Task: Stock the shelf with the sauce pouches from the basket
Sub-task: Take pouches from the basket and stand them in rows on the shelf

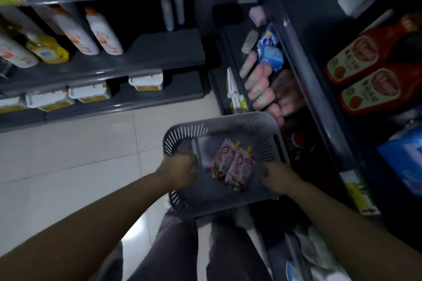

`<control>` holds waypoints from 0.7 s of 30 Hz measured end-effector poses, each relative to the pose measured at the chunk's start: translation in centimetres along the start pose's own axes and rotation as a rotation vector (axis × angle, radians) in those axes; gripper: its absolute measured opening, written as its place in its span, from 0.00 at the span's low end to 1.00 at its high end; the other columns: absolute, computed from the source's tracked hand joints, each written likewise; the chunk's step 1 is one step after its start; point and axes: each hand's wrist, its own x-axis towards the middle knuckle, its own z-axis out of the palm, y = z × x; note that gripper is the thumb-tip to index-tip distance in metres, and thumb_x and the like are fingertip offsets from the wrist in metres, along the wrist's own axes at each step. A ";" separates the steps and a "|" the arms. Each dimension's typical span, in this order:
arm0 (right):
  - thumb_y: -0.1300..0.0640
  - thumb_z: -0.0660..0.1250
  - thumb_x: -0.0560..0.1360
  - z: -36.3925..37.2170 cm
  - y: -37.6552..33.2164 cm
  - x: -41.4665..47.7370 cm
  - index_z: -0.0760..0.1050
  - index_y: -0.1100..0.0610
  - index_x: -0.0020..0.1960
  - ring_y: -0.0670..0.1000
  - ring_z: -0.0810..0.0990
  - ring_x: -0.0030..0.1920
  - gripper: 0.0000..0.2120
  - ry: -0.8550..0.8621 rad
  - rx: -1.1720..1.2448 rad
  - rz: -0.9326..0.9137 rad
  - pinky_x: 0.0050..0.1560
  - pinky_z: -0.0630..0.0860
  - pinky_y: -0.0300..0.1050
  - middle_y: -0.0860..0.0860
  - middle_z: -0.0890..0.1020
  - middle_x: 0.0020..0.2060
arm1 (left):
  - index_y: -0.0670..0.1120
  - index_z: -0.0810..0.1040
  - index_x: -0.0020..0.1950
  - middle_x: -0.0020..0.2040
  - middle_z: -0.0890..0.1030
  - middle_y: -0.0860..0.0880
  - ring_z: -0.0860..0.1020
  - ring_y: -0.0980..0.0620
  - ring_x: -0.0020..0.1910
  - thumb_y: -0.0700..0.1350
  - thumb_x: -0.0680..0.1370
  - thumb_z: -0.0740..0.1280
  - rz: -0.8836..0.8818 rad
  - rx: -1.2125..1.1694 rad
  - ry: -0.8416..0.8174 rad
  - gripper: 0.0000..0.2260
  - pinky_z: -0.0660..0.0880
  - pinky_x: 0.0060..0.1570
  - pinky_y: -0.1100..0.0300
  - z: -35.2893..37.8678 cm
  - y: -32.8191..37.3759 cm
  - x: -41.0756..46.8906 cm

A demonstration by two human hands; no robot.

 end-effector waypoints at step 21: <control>0.62 0.64 0.76 11.4 2.9 18.1 0.66 0.65 0.69 0.60 0.74 0.61 0.23 -0.150 0.884 0.608 0.61 0.74 0.50 0.61 0.74 0.64 | 0.41 0.75 0.62 0.58 0.80 0.44 0.78 0.49 0.53 0.46 0.70 0.74 -0.369 -0.799 -0.085 0.22 0.68 0.41 0.65 16.7 -1.0 17.8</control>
